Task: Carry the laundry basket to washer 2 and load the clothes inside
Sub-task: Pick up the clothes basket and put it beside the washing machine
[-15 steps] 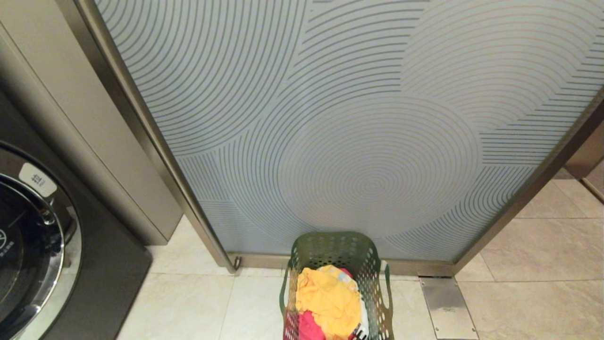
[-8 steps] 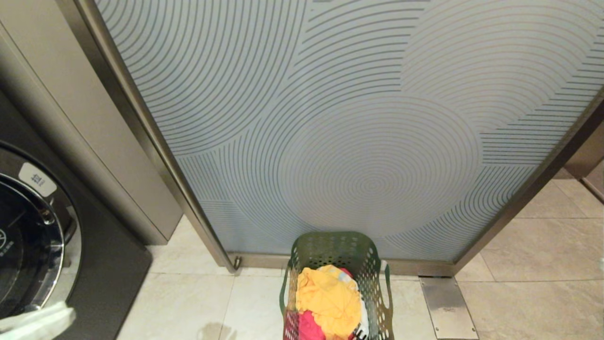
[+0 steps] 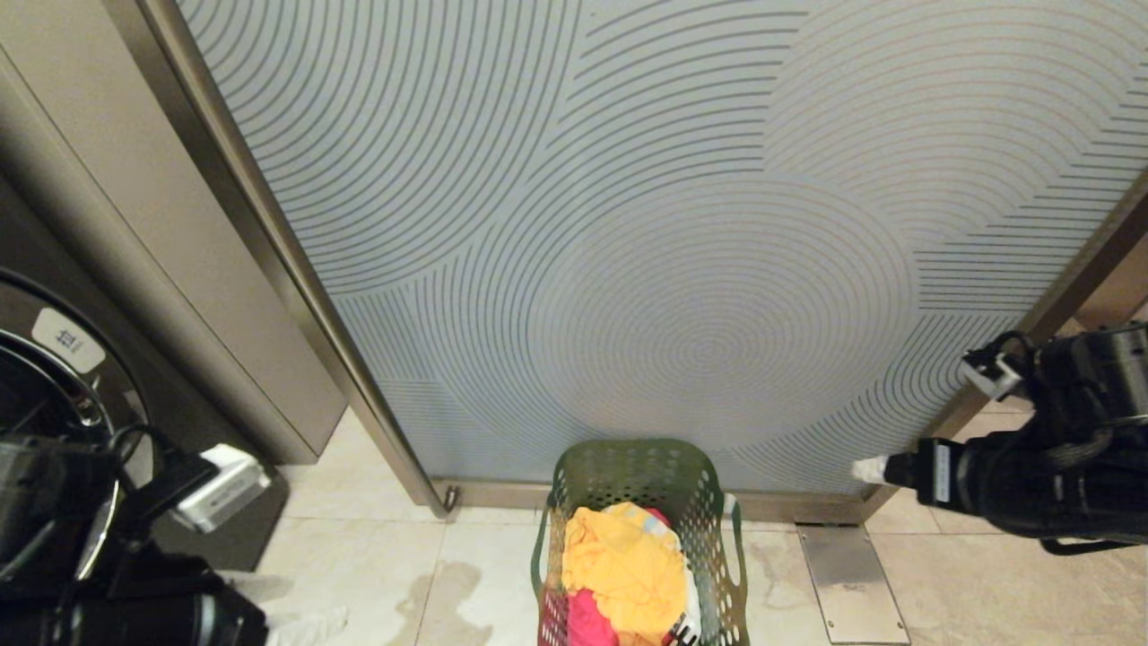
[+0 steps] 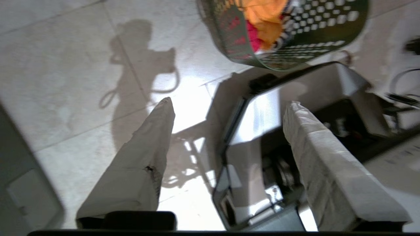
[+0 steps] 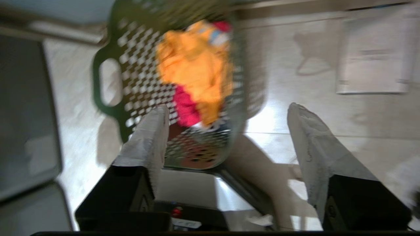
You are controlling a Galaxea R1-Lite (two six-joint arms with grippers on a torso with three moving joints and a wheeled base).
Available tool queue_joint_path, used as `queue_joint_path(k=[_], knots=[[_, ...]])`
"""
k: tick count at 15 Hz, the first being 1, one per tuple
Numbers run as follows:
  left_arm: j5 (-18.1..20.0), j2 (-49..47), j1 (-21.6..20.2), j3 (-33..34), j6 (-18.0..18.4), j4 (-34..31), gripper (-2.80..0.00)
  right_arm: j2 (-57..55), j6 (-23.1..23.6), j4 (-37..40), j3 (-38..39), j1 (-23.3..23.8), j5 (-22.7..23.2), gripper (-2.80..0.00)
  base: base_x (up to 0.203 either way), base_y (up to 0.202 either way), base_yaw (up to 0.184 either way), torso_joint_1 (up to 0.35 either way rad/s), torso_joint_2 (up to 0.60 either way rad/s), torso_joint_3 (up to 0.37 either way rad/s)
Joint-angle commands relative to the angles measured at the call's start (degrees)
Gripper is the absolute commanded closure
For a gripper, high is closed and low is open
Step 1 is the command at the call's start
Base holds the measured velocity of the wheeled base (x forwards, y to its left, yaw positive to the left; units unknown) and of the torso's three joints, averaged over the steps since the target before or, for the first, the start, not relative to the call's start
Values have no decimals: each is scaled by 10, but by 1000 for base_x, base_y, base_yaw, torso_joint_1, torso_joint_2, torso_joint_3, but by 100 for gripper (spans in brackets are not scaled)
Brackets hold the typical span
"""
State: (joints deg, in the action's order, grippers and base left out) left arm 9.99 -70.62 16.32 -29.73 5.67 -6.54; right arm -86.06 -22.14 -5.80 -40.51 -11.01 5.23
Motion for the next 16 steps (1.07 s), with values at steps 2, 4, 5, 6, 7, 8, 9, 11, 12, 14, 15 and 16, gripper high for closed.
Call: queue_joint_path(k=[2, 4, 5, 6, 7, 8, 9, 11, 12, 14, 15, 16], knots=[[-92, -110, 61, -12, -2, 49, -280, -108, -64, -43, -2, -83, 2, -280, 0, 0, 0, 0, 0, 0], [-116, -131, 85, -21, -6, 59, -280, -152, -107, -53, -1, -103, 4, -280, 0, 0, 0, 0, 0, 0], [-116, -144, 89, -29, -7, 59, -280, -172, -113, -55, 0, -105, 5, -280, 0, 0, 0, 0, 0, 0], [-117, -160, 90, -39, -7, 59, -280, -190, -116, -56, -1, -103, 8, -280, 0, 0, 0, 0, 0, 0], [-117, -179, 93, -59, -7, 60, -280, -208, -116, -57, -2, -98, 15, -280, 0, 0, 0, 0, 0, 0], [-118, -199, 102, -76, -7, 60, -280, -224, -116, -66, -1, -91, 22, -280, 0, 0, 0, 0, 0, 0], [-125, -214, 124, -93, -7, 60, -280, -238, -116, -97, 9, -83, 25, -280, 0, 0, 0, 0, 0, 0], [-176, -239, 174, -115, -8, 60, -280, -251, -114, -147, 38, -65, 32, -280, 0, 0, 0, 0, 0, 0], [-203, -257, 193, -126, -15, 60, -280, -260, -112, -158, 39, -56, 41, -280, 0, 0, 0, 0, 0, 0], [-219, -288, 208, -149, -51, 60, -280, -284, -110, -164, 33, -44, 48, -280, 0, 0, 0, 0, 0, 0], [-220, -301, 209, -158, -62, 59, -280, -298, -107, -170, 30, -40, 49, -280, 0, 0, 0, 0, 0, 0], [-221, -313, 209, -167, -65, 59, -280, -312, -99, -187, 28, -38, 51, -280, 0, 0, 0, 0, 0, 0]])
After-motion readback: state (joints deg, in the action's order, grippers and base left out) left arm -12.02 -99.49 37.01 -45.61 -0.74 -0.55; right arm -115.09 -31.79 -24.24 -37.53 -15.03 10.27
